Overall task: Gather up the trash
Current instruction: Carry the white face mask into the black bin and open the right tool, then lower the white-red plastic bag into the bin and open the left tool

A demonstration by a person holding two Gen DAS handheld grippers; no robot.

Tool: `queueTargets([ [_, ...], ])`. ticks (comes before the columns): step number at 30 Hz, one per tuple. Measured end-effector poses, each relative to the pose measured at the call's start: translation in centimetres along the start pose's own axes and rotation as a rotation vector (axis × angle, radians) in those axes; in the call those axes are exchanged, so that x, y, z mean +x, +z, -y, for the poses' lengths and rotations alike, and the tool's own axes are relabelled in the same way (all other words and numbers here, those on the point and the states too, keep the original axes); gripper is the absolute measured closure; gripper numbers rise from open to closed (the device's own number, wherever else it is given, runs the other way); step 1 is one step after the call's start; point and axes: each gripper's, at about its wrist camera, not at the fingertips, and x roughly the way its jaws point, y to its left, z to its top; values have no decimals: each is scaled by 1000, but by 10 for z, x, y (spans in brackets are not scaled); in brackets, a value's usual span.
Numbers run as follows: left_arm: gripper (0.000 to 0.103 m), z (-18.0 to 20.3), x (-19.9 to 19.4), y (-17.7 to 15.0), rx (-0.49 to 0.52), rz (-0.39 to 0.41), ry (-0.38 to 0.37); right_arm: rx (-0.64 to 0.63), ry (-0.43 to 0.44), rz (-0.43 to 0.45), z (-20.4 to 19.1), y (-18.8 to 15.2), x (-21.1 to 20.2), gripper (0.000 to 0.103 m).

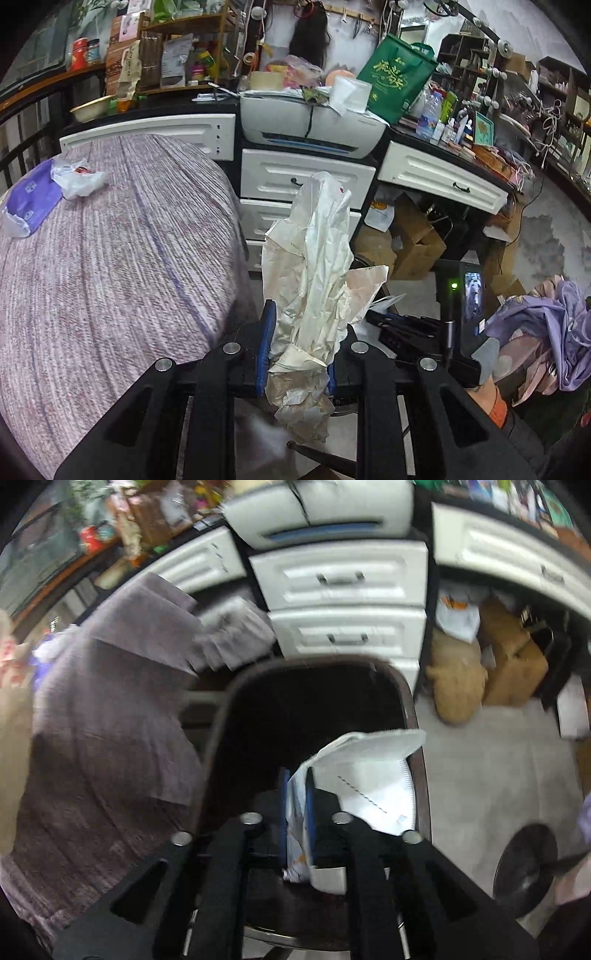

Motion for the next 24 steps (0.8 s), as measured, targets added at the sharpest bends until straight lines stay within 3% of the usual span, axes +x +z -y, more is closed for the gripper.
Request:
queueTargets([
  [1, 80, 2, 2, -1, 5, -4, -1, 16, -6, -2, 4, -3, 1, 48],
  [2, 80, 5, 5, -3, 11, -11, -3, 26, -15, 9, 6, -6, -1, 25],
  [3, 80, 7, 7, -4, 17, -17, -6, 35, -20, 33, 8, -10, -5, 20],
  [11, 80, 23, 22, -12, 60, -60, -14, 60, -26, 67, 18, -24, -30, 20],
  [17, 80, 33, 34, -9, 83, -89, -21, 86, -25, 157, 28, -27, -68, 20],
  [24, 80, 51, 56, -4, 125, -125, -27, 141, -92, 292, 46, -25, -116, 17],
])
